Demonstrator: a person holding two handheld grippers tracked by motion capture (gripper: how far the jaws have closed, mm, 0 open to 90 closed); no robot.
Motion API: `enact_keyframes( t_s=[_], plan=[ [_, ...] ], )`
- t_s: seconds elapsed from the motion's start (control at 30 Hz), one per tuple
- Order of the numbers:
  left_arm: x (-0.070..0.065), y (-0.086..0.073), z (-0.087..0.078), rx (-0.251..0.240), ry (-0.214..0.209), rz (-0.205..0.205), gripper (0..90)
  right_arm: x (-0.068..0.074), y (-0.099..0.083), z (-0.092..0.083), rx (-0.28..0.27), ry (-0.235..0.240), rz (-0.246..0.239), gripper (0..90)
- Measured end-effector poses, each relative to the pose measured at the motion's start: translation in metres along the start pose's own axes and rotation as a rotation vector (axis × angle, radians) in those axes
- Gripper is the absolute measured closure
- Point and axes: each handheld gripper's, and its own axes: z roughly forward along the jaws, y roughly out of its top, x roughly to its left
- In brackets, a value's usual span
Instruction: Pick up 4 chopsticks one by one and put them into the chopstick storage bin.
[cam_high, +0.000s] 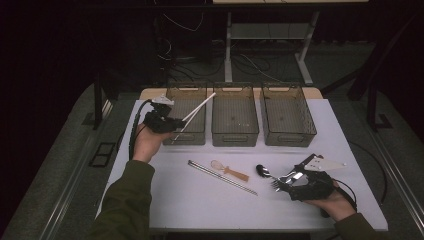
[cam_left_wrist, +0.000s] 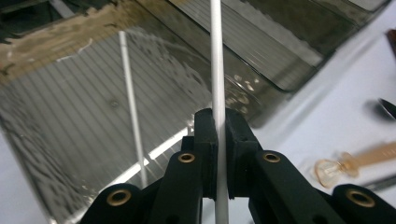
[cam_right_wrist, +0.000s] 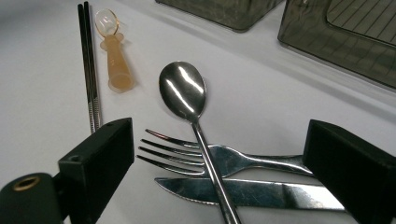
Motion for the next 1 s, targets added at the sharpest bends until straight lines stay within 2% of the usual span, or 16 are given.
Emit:
enact_keyframes(
  t_s=[0.37, 0.5, 0.87, 1.0],
  plan=[
    [0.026, 0.013, 0.019, 0.017, 0.062, -0.055, 84.8, 0.0, 0.0, 0.0, -0.004, 0.009, 0.005, 9.2],
    [0.034, 0.016, 0.03, 0.016, 0.066, -0.079, 84.7, 0.0, 0.0, 0.0, 0.004, 0.012, 0.005, 9.2],
    [0.049, 0.016, 0.052, 0.044, 0.153, -0.136, 84.7, 0.0, 0.0, 0.0, -0.001, 0.022, -0.002, 9.2],
    [0.05, 0.014, 0.057, 0.086, 0.176, -0.149, 84.7, 0.001, 0.0, -0.001, -0.004, 0.025, 0.001, 9.2]
  ],
)
